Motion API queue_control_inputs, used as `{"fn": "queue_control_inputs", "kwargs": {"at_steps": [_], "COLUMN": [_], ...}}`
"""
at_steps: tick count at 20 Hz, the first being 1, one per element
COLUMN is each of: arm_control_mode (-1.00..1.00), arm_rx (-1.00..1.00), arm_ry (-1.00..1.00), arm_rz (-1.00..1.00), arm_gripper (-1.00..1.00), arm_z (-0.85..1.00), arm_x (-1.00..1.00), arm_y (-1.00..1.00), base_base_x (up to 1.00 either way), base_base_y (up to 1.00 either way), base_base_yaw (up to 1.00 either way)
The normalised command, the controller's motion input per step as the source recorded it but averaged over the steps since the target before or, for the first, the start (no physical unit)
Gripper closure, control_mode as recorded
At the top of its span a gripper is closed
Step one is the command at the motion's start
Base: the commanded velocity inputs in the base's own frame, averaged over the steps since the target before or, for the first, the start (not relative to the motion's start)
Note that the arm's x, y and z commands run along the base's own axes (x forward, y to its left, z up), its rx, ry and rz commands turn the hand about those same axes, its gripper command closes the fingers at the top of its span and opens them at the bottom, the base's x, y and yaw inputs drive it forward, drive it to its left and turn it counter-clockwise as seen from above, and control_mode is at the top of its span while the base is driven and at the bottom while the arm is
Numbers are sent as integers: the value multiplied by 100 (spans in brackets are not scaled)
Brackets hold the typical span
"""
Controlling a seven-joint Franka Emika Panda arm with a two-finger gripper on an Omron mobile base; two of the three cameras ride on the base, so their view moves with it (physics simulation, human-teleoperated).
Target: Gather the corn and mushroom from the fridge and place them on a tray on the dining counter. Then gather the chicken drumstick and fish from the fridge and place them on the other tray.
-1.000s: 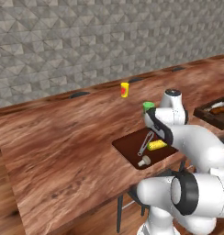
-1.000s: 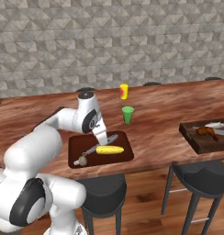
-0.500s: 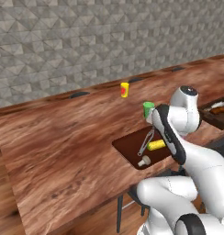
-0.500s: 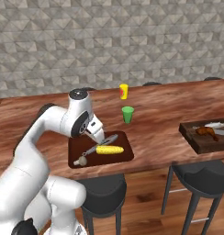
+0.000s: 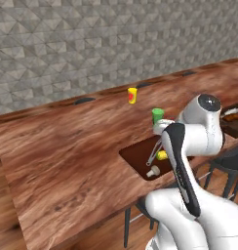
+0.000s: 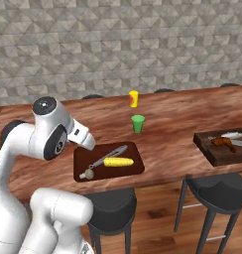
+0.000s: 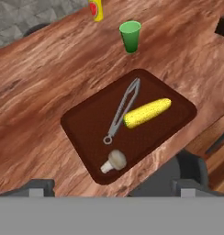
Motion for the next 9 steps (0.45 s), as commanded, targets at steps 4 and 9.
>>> {"fn": "queue_control_inputs", "kwargs": {"at_steps": [4,9], "arm_control_mode": [-100,-100], "arm_rx": [-5,-1], "arm_ry": [-19,-12], "arm_rz": [14,19], "arm_gripper": [-100,-100], "arm_z": [92,88], "arm_x": [-98,-87], "arm_y": [1,5], "base_base_x": [0,0], "base_base_y": [0,0], "base_base_yaw": [0,0]}}
